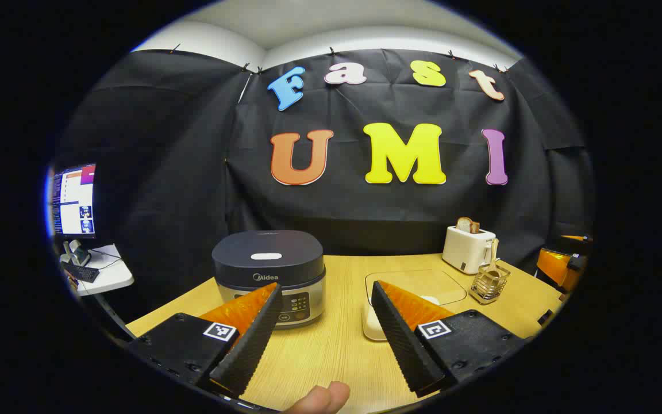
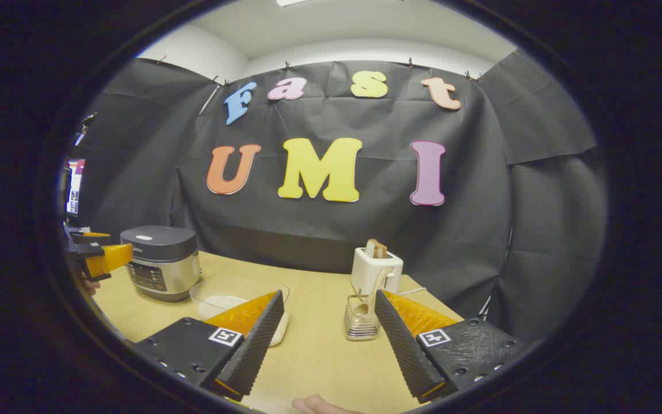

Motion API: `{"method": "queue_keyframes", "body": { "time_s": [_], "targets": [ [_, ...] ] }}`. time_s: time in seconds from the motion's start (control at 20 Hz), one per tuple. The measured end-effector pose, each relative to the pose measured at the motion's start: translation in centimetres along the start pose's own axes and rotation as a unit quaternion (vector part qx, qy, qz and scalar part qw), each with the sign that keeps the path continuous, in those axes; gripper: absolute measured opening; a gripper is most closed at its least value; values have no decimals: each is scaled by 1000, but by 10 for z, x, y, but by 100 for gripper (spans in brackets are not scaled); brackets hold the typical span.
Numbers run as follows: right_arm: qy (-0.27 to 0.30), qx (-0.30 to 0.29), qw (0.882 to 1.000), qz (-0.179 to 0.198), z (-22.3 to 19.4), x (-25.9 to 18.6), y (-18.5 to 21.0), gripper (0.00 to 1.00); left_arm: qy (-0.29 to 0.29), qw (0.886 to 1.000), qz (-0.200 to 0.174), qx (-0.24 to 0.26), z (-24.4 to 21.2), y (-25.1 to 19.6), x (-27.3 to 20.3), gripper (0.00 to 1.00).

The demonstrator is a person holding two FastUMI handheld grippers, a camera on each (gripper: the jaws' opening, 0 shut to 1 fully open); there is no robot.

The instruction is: Close the left gripper, press the button to open the rice cooker; take a wooden spoon from the chopstick holder with the right hand, scoop a spoonful of rice and pour it into the rice cooker, then put the wooden spoon back into the chopstick holder.

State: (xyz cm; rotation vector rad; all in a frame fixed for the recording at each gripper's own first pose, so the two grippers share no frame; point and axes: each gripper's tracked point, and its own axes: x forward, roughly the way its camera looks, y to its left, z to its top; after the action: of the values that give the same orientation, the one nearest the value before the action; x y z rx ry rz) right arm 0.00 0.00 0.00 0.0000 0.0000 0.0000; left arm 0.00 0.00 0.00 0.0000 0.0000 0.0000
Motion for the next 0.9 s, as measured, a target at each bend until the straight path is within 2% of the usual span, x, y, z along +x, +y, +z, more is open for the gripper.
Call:
{"method": "queue_keyframes", "body": {
  "time_s": [0.15,0.3,0.4,0.6,0.9],
  "targets": [
    [3,-6,1000,-6,-10,7,-3,97,4,1000,1,-3,-4,-1,2,98],
    [10,8,1000,7,-19,10,-1,94,6,1000,5,-2,-3,1,3,98],
    [2,20,1000,7,-19,8,-2,97,-2,1000,12,-3,1,3,4,98],
    [-2,12,1000,9,-18,11,-1,97,9,1000,-3,6,-7,-8,8,98],
    [-9,13,1000,18,-19,14,1,95,8,1000,16,6,-9,-1,19,95]
  ]
}}
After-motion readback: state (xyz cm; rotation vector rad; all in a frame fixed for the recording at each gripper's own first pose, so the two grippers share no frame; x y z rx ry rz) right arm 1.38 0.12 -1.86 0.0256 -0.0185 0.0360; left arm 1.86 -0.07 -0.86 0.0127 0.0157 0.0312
